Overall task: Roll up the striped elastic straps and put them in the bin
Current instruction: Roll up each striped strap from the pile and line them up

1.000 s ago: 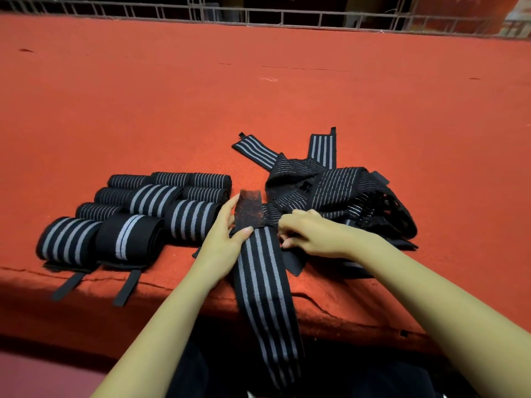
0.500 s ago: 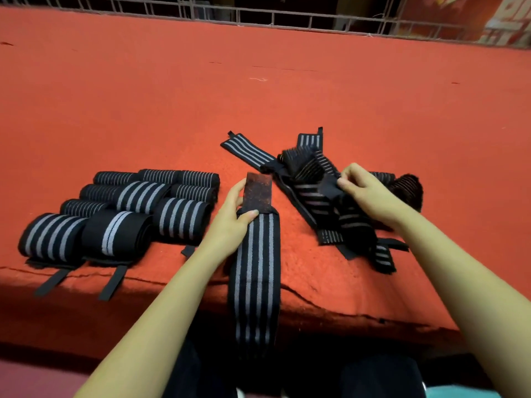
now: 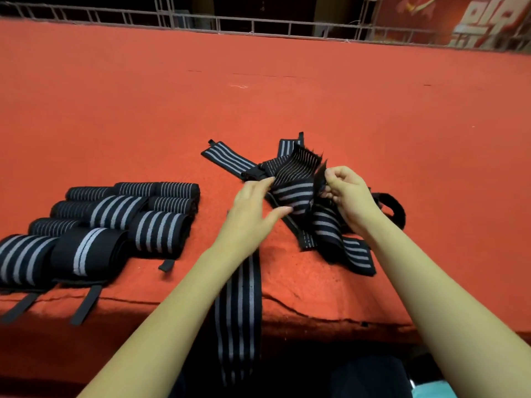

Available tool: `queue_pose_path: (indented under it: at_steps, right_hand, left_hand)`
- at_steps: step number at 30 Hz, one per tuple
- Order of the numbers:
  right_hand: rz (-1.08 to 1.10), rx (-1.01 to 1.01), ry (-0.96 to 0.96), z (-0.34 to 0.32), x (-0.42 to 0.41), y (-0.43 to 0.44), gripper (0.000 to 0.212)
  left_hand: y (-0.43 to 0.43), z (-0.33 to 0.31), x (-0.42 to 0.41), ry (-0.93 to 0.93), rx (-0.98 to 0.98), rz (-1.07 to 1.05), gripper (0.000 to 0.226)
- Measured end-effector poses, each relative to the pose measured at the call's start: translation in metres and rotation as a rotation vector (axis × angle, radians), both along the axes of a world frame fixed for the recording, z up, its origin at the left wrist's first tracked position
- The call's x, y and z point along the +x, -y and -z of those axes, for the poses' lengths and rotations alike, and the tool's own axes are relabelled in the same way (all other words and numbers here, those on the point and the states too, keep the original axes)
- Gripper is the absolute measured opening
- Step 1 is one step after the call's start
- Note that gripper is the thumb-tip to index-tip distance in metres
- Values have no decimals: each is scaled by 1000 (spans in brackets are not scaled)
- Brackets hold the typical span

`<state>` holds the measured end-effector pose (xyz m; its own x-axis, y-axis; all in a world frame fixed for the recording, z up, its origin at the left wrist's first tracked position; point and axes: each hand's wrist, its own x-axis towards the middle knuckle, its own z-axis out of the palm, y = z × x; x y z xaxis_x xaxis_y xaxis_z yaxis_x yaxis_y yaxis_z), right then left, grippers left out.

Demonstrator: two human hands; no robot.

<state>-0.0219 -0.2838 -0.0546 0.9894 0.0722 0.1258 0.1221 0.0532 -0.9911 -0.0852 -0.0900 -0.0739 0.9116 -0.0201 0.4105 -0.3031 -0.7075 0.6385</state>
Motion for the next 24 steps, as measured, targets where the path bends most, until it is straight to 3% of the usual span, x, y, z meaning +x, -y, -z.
queue_pose_path:
  at_steps: [2,4,8,10,13,17,20,24]
  right_hand:
    - [-41,42,14,-7,-2,-7,16]
    - [-68,75,24,-11,-4,-14,16]
    - [-106,50,32,-10,-2,-15,13]
    - [-164,-200,61,-6,1,-10,27]
    - [-246,-628,88,-1,5,-8,66]
    - [-237,-998,115,1,11,-21,91]
    - [-237,-1500,204,6,16,-26,86]
    - [-62,-1632,262,8,25,-6,62]
  left_hand:
    - [26,-16,6,-22,-13,126,62]
    - [43,-24,15,2,-11,109,42]
    - [39,-21,40,-74,-332,-30,18]
    - [31,-19,47,-132,-504,-52,18]
    - [26,-19,50,-191,-693,-52,22]
    - [22,-16,55,-232,-794,-46,21]
    - [15,-18,66,-182,-756,-127,22]
    - [-12,-30,78,-91,-687,-277,11]
